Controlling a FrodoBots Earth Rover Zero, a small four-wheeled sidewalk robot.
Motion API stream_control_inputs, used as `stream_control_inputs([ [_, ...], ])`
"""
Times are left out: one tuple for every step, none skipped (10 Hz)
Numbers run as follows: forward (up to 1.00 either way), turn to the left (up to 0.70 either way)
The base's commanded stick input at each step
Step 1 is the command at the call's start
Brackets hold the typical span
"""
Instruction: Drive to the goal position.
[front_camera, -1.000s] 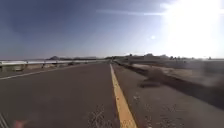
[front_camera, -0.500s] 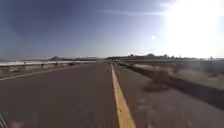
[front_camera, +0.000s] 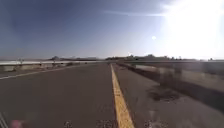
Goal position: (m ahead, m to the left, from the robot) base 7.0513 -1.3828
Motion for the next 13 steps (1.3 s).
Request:
stream_control_inputs([
  [0.70,0.00],
  [0.70,0.00],
  [0.70,0.00],
  [0.70,0.00],
  [0.70,0.00],
  [0.70,0.00],
  [0.70,0.00],
  [0.70,0.00],
  [0.70,0.00],
  [0.70,0.00],
  [0.70,0.00],
  [0.70,0.00],
  [0.70,0.00],
])
